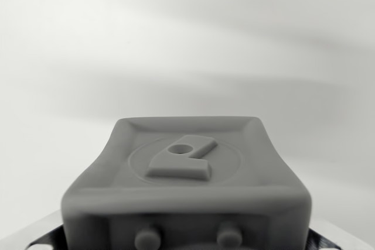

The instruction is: Destack cube

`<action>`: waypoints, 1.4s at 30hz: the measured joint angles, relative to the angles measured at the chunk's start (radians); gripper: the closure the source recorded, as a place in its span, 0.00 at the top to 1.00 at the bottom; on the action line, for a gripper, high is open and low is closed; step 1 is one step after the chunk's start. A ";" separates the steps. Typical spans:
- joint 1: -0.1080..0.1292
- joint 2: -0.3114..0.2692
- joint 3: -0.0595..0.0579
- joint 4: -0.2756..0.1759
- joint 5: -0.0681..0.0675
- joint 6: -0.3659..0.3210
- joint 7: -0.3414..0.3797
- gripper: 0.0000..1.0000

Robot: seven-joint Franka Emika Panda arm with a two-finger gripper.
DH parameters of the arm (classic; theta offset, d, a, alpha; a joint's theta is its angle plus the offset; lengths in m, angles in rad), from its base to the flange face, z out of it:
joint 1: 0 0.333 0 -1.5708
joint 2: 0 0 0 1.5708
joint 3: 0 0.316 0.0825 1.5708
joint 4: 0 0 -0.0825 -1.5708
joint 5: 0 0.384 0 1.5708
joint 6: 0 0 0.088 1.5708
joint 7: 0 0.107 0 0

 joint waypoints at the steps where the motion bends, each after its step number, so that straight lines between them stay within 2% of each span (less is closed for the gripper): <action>1: 0.004 0.001 0.000 0.000 0.000 0.000 0.000 0.00; 9: 0.025 0.012 0.001 0.005 -0.001 0.009 0.004 0.00; 26: 0.033 0.140 -0.008 0.022 -0.001 0.117 0.004 0.00; 42: 0.037 0.223 -0.013 0.043 -0.001 0.179 0.004 0.00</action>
